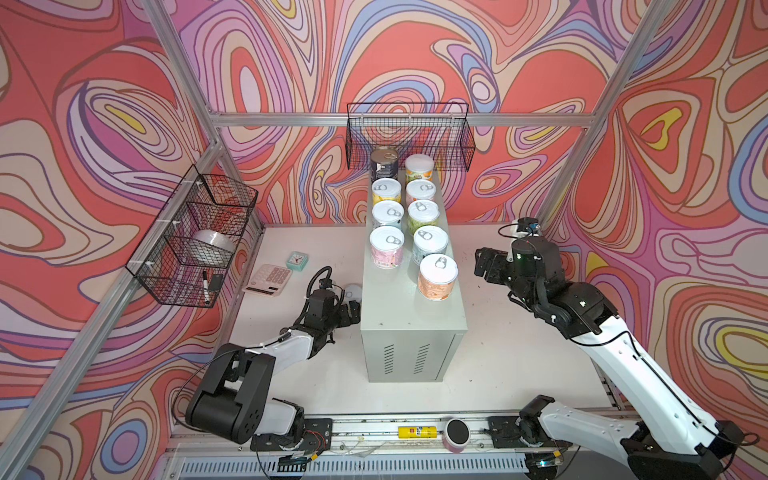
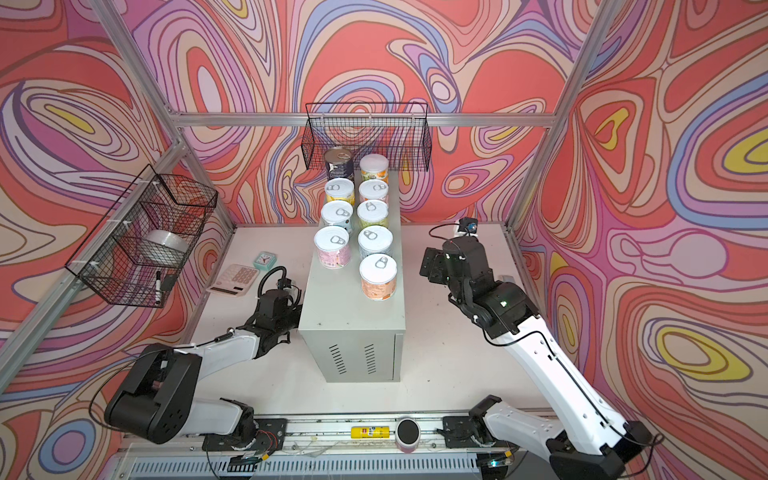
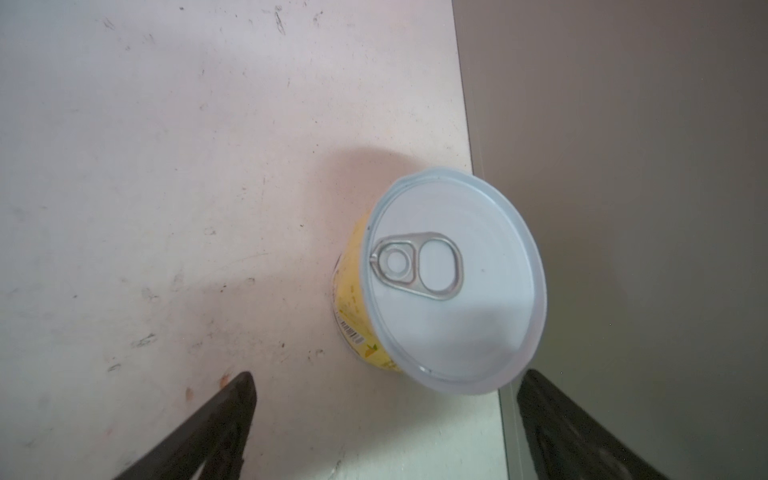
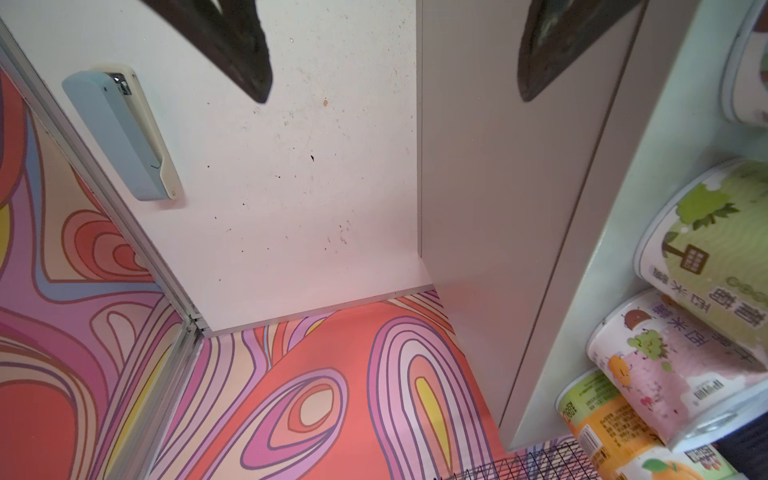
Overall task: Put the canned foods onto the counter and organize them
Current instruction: 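Lower the left gripper around the small yellow can while the right arm draws back, then close the left gripper on the small yellow can and lift it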
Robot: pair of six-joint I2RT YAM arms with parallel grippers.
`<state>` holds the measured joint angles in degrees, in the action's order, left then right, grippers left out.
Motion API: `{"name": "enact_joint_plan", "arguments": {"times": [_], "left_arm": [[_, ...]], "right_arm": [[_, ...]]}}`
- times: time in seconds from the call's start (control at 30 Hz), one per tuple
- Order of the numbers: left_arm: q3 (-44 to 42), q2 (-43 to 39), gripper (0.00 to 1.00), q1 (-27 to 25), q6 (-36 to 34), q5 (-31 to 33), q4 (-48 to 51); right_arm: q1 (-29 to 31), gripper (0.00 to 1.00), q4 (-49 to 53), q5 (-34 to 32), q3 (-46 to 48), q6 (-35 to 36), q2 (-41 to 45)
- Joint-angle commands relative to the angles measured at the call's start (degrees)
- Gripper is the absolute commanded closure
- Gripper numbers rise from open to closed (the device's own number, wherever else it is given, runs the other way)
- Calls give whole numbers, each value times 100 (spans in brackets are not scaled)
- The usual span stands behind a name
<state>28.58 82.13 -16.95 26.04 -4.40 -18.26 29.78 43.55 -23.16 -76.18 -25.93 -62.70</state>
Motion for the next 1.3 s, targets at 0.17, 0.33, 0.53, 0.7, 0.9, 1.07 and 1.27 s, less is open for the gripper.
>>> {"name": "enact_joint_plan", "arguments": {"times": [0.17, 0.33, 0.53, 0.7, 0.9, 1.07, 1.27], "left_arm": [[1026, 886, 0, -351, -142, 856, 230], [1295, 1465, 5, -401, 114, 1094, 240], [1098, 1675, 15, -410, 417, 1180, -44], [918, 1560, 39, -411, 491, 1324, -107], [902, 1181, 100, -414, 472, 1458, 218], [1062, 448, 100, -416, 345, 1821, 1237], [1354, -1083, 100, -419, 487, 2631, 2933]], "right_arm": [[-250, 5, -374, 269, 271, 147, -41], [-354, 5, -619, 444, 567, 203, -10], [-497, 5, -778, 677, 778, 189, 53], [-534, 5, -813, 749, 839, 216, 72], [-546, 6, -1011, 852, 1117, 109, 91], [-559, 5, -1223, 713, 1592, -122, 49], [-635, 4, -1372, 591, 2058, -249, 72]]}}
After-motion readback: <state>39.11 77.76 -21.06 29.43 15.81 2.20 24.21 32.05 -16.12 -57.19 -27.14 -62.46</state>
